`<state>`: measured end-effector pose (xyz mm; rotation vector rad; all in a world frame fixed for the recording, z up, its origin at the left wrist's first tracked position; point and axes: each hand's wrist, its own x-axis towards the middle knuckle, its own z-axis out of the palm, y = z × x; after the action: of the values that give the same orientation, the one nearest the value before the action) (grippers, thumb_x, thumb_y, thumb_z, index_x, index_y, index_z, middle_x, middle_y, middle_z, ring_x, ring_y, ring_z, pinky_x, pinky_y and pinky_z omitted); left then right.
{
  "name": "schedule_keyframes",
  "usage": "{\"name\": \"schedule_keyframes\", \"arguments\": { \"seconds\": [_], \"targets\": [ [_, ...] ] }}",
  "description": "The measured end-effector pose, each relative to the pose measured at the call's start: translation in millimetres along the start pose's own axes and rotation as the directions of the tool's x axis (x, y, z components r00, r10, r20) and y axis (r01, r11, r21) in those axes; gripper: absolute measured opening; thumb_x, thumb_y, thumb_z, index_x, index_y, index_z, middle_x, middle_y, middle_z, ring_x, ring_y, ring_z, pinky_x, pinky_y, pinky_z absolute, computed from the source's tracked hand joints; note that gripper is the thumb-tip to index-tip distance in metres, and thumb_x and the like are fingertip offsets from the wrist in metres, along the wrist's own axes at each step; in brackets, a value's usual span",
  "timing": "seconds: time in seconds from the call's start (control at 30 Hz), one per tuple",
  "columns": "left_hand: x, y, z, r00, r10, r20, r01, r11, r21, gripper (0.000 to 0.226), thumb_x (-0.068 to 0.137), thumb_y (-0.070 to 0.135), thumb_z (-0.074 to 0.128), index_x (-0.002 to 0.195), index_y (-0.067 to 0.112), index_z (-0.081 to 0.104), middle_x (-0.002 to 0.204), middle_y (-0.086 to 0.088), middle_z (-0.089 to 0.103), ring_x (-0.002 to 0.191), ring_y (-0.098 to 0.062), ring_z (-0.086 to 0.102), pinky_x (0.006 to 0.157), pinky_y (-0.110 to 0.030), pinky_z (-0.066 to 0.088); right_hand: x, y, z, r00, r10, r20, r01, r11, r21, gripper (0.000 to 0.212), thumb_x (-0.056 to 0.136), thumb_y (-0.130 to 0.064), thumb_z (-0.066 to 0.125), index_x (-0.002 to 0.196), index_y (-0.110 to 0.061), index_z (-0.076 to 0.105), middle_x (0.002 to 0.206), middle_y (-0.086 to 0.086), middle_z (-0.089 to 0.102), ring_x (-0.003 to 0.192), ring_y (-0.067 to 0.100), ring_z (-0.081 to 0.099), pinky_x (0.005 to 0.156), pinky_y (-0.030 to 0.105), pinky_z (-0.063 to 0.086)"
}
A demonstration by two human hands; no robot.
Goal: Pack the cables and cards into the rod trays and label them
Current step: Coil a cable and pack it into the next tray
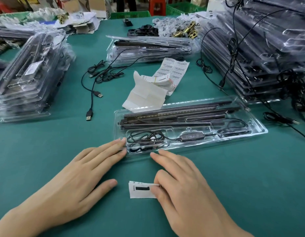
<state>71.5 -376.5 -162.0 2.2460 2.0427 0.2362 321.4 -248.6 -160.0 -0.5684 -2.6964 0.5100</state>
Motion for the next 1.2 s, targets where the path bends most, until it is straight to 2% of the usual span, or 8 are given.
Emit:
{"name": "schedule_keyframes", "arguments": {
  "seconds": [0.1, 0.23, 0.43, 0.53, 0.63, 0.8, 0.93, 1.2],
  "targets": [
    [1.0, -0.6, -0.3, 1.0, -0.004, 0.003, 0.004, 1.0, -0.001, 0.059, 0.107, 0.052, 0.032, 0.16, 0.027, 0.028, 0.169, 0.011, 0.02, 0.155, -0.012, 0.024, 0.116, -0.033, 0.024, -0.7, -2.4, 4.7, 1.0, -0.007, -0.002, 0.007, 0.998, -0.065, 0.026, 0.096, -0.034, 0.045, 0.081, -0.022, 0.062, 0.144, 0.003, 0.059, 0.137, 0.02, 0.052, 0.097, 0.035, 0.048],
    [3.0, 3.0, -2.4, 1.0, -0.003, 0.001, 0.003, 0.999, 0.032, 0.062, 0.104, 0.057, 0.036, 0.159, 0.032, 0.028, 0.168, 0.015, 0.022, 0.153, -0.009, 0.025, 0.113, -0.032, 0.026, -0.6, -5.0, 8.3, 0.999, -0.032, 0.007, 0.033, 0.994, -0.107, 0.021, 0.094, -0.031, 0.047, 0.078, -0.021, 0.056, 0.15, 0.006, 0.053, 0.119, 0.021, 0.061, 0.083, 0.034, 0.049],
    [8.3, 15.8, 0.1, 0.998, -0.064, -0.027, 0.066, 0.995, 0.078, 0.065, 0.1, 0.062, 0.038, 0.158, 0.032, 0.034, 0.166, 0.017, 0.024, 0.149, -0.006, 0.031, 0.107, -0.03, 0.032, 4.4, -3.1, 8.7, 0.998, -0.033, 0.053, 0.041, 0.986, -0.162, 0.022, 0.097, -0.031, 0.044, 0.081, -0.022, 0.056, 0.155, 0.007, 0.048, 0.128, 0.023, 0.057, 0.09, 0.035, 0.045],
    [9.9, 21.5, 2.0, 0.994, -0.097, -0.045, 0.1, 0.991, 0.09, 0.071, 0.097, 0.059, 0.045, 0.16, 0.03, 0.031, 0.166, 0.016, 0.025, 0.147, -0.008, 0.036, 0.104, -0.031, 0.034, 5.2, -3.0, 9.8, 0.998, -0.013, 0.068, 0.025, 0.983, -0.181, 0.021, 0.098, -0.031, 0.043, 0.082, -0.022, 0.055, 0.156, 0.008, 0.045, 0.125, 0.023, 0.058, 0.09, 0.034, 0.041],
    [13.0, 29.9, 4.3, 0.989, -0.128, -0.071, 0.136, 0.982, 0.132, 0.068, 0.099, 0.055, 0.039, 0.16, 0.026, 0.032, 0.166, 0.012, 0.029, 0.145, -0.012, 0.039, 0.101, -0.032, 0.035, 6.1, -2.4, 9.8, 0.997, -0.005, 0.073, 0.018, 0.983, -0.182, 0.022, 0.099, -0.031, 0.042, 0.082, -0.022, 0.054, 0.157, 0.008, 0.045, 0.123, 0.022, 0.058, 0.091, 0.034, 0.039],
    [15.0, 43.0, 11.1, 0.976, -0.183, -0.117, 0.199, 0.969, 0.147, 0.061, 0.103, 0.045, 0.032, 0.158, 0.019, 0.036, 0.165, 0.003, 0.032, 0.149, -0.018, 0.038, 0.105, -0.033, 0.035, 9.1, -3.2, 10.1, 0.998, -0.005, 0.062, 0.017, 0.981, -0.191, 0.022, 0.097, -0.032, 0.041, 0.082, -0.022, 0.053, 0.154, 0.009, 0.048, 0.117, 0.024, 0.059, 0.084, 0.037, 0.05],
    [13.7, 41.6, 11.2, 0.985, -0.129, -0.112, 0.149, 0.968, 0.203, 0.062, 0.104, 0.042, 0.032, 0.158, 0.011, 0.034, 0.167, -0.005, 0.027, 0.154, -0.021, 0.027, 0.114, -0.038, 0.03, 10.5, -3.0, 10.7, 0.998, -0.009, 0.054, 0.019, 0.982, -0.187, 0.023, 0.096, -0.032, 0.041, 0.081, -0.021, 0.055, 0.15, 0.01, 0.053, 0.117, 0.026, 0.061, 0.083, 0.037, 0.053],
    [15.9, 32.1, 6.8, 0.998, -0.036, -0.044, 0.045, 0.972, 0.23, 0.061, 0.106, 0.038, 0.03, 0.159, 0.008, 0.029, 0.169, -0.007, 0.02, 0.154, -0.018, 0.028, 0.113, -0.035, 0.03, 9.7, -2.5, 13.5, 0.999, -0.009, 0.038, 0.016, 0.984, -0.177, 0.022, 0.096, -0.031, 0.042, 0.081, -0.02, 0.054, 0.149, 0.01, 0.053, 0.116, 0.027, 0.06, 0.083, 0.039, 0.053]
  ]
}}
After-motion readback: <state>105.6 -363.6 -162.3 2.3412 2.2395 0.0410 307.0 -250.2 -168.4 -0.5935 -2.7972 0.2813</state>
